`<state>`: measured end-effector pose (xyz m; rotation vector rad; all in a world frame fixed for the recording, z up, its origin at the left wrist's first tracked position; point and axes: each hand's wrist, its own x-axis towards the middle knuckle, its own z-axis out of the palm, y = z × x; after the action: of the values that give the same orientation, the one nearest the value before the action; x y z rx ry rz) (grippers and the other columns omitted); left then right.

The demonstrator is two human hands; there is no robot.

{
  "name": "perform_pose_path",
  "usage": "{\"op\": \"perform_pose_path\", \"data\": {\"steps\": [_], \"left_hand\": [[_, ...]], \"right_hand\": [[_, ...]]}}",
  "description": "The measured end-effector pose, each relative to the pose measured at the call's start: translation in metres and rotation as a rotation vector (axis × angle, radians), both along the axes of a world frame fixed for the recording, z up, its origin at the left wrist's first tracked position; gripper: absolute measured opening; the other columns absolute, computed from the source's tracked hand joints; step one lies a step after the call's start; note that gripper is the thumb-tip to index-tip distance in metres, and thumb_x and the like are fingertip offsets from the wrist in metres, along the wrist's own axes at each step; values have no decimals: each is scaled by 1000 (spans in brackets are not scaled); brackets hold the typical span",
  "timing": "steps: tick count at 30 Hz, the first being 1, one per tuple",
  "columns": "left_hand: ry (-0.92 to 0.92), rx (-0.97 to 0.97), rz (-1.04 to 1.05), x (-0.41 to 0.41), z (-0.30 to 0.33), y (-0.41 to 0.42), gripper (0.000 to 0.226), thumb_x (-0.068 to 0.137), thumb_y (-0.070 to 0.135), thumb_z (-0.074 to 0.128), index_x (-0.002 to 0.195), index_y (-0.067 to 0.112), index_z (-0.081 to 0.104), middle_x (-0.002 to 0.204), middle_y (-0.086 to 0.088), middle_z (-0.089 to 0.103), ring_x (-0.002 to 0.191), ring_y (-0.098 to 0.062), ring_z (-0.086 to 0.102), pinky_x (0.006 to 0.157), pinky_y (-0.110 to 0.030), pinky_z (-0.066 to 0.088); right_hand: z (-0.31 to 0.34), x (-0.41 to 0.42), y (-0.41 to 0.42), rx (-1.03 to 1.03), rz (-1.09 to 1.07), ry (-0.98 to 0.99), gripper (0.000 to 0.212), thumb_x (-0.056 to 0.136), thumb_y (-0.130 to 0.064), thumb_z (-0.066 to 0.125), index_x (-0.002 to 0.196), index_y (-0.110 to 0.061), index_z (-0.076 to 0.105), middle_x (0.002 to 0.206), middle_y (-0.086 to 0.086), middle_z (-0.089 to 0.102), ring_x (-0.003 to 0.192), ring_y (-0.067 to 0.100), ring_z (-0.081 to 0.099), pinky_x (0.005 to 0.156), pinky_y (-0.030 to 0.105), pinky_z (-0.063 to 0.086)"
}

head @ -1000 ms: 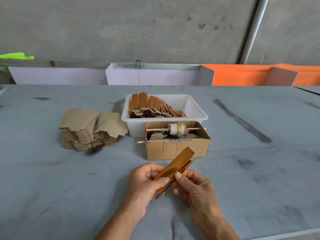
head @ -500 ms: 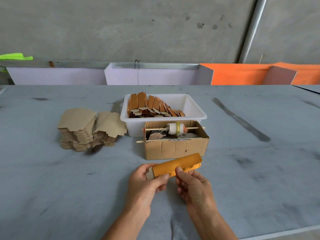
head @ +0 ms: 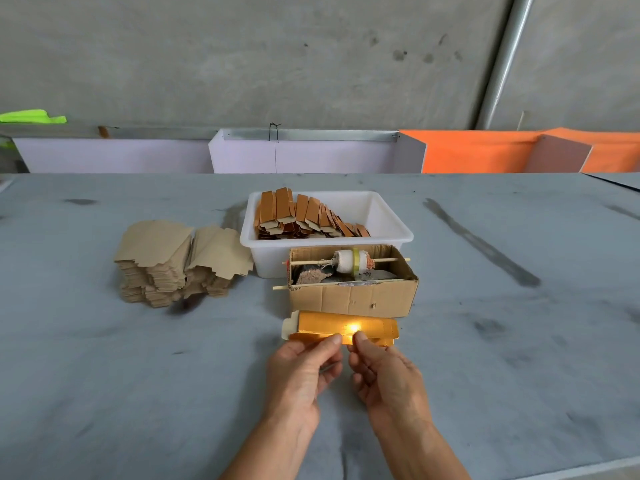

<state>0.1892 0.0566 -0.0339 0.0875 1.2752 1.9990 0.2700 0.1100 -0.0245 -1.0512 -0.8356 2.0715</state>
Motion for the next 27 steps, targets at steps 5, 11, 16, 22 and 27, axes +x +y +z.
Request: {"op": "perform_pose_path", "data": {"steps": [5,11,16,22,27], "left_hand": [[27,40,52,-6,7,4,14,79,-6,65,73,5,59,61,-9,66,52,-17,63,48,-24,54],[108,40,57,-15,9,12,9,78,-6,66,79,2,62,63,-10,69,54,-18,66,50,-24,55],[113,24,90,-24,3,16,9,77,-4,68,84,-1,63,67,-12,71,58,-21,68,52,-25,56],[124,4,79,-28,-3,21,10,76,-4,69,85,-1,65,72,-15,72,62,-25,69,54,-26,56],[127,19,69,-26,-7,24,7,79,-6,67,82,-1,64,67,-13,71,57,-21,67,52,-24,54]], "right_hand": [[5,0,8,29,-7,-2,9,81,-6,68,76,-10,62,64,4,67,47,7,59,38,17,42],[14,-1,20,119,57,-162,10,83,-11,69,74,-10,64,68,5,71,50,8,60,44,22,43],[31,5,51,574,-145,-495,7,81,-15,69,75,-18,72,65,-6,64,62,10,54,58,25,39],[73,-22,92,817,24,-689,19,82,-14,68,65,-22,69,57,-6,58,46,5,38,39,18,29],[86,-52,116,691,284,-918,22,80,-13,71,99,-5,63,69,4,49,50,11,37,37,19,29]]}}
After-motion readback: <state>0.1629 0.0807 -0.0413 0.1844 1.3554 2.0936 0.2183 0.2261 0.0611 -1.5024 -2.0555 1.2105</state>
